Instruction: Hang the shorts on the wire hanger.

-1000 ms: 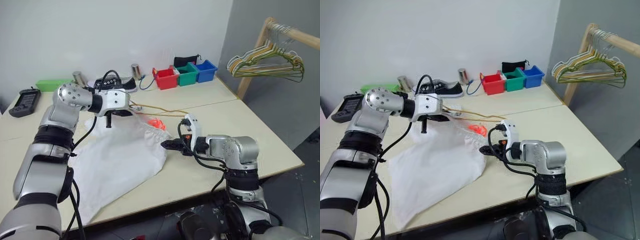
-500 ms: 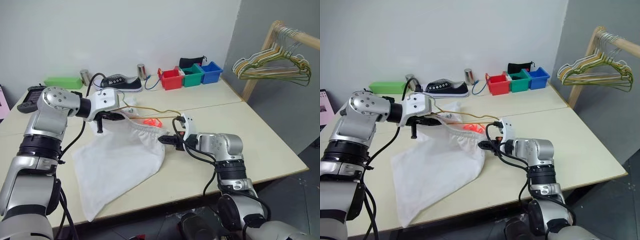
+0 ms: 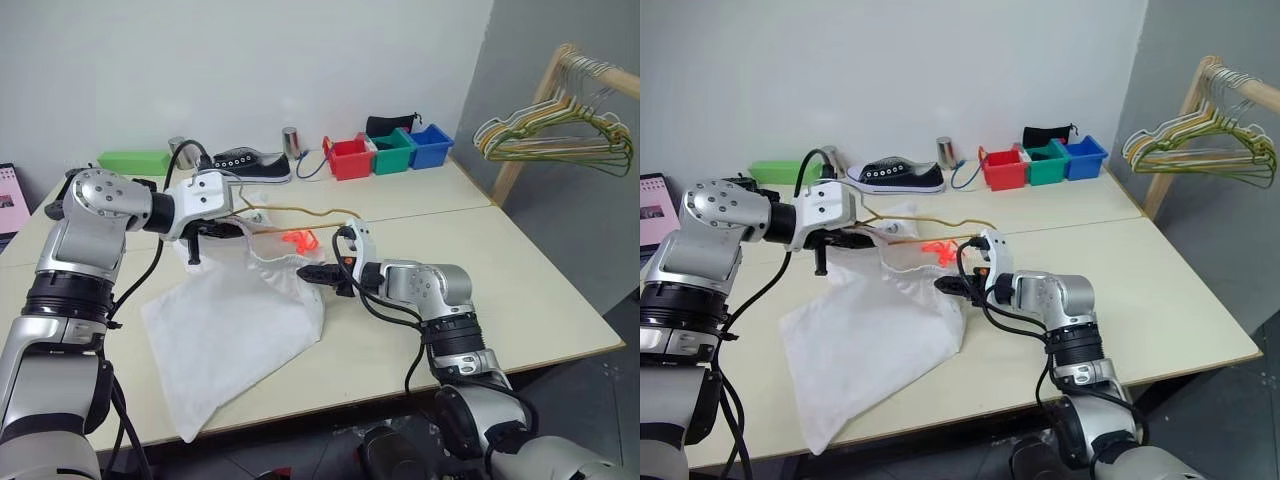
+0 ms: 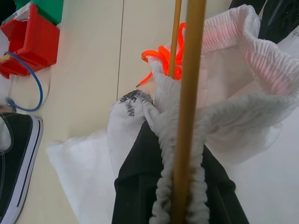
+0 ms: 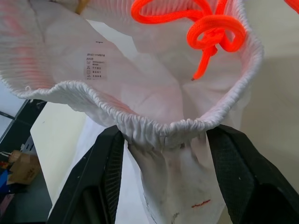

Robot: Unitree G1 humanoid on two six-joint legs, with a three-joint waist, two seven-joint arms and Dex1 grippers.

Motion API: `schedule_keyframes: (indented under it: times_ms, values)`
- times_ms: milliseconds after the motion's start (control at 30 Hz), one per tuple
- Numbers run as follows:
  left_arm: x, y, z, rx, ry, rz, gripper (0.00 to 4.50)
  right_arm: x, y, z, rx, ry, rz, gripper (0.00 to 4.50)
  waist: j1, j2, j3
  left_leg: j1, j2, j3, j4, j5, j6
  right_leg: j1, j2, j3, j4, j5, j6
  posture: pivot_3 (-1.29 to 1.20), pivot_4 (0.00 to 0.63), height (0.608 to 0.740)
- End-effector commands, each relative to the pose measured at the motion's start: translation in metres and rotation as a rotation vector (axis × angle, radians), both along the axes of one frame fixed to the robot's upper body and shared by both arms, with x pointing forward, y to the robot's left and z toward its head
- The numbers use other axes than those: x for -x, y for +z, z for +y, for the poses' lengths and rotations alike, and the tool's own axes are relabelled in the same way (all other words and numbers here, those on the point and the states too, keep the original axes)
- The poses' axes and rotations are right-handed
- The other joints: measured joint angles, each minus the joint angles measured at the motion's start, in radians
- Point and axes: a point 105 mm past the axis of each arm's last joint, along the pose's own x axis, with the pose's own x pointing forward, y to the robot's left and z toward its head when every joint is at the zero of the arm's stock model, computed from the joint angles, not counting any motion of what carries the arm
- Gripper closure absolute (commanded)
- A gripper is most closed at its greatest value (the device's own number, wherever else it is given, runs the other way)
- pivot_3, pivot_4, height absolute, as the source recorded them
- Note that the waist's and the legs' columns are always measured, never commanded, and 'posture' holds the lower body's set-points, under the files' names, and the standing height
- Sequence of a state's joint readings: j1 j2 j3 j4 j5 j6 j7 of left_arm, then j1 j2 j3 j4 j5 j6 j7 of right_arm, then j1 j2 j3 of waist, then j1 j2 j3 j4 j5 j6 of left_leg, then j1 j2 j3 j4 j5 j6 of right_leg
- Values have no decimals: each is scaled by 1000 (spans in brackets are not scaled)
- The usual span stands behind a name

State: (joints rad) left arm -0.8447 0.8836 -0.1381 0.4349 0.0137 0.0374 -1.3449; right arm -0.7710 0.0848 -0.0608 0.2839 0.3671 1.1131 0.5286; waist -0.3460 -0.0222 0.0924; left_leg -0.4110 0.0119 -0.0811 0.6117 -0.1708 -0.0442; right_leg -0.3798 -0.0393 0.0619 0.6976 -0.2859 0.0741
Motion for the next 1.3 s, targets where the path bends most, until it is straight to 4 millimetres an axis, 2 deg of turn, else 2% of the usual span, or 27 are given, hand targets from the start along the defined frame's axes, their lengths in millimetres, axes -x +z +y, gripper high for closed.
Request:
schedule_keyframes:
  times_ms: [33,233,333,433,500,667,833,1067,1300]
  values:
    - [2,19,2,13,-2,-63,4462,-8,13,11,-35,14,-54,1673,0,0,0,0,0,0,0,0,0,0,0,0,0,0,0,-209,0,740]
    - [2,19,2,9,-3,-68,4462,-16,5,13,-20,-12,-39,1673,4,0,0,0,0,0,0,0,0,0,0,0,0,0,0,-201,0,740]
    - [3,19,3,10,0,-69,4462,-19,8,10,-31,-19,-50,2156,10,0,0,0,0,0,0,0,0,0,0,0,0,0,0,-200,0,740]
    - [3,18,3,10,2,-67,4462,-21,11,8,-34,-30,-64,3086,13,0,0,0,0,0,0,0,0,0,0,0,0,0,0,-200,0,740]
    - [3,17,4,10,4,-67,4462,-23,14,5,-36,-35,-73,3363,13,-1,0,0,0,0,0,0,0,0,0,0,0,0,0,-202,0,740]
    - [2,18,6,9,15,-69,4462,-21,18,-3,-27,-25,-107,4472,16,-1,0,0,0,0,0,0,0,0,0,0,0,0,0,-208,0,740]
    - [1,19,13,1,41,-74,4462,-15,24,-24,32,-5,-192,4488,19,-1,0,0,0,0,-1,0,0,0,0,0,-1,0,0,-210,3,740]
    - [6,14,19,-33,40,-51,4462,-11,28,-56,255,58,-404,4488,20,0,0,0,0,1,-1,0,0,0,0,0,-1,0,0,-214,8,740]
    - [4,10,26,-86,48,-58,4462,-2,38,-68,360,159,-538,4488,20,-1,0,0,0,1,-1,0,0,0,0,0,-2,0,0,-221,10,740]
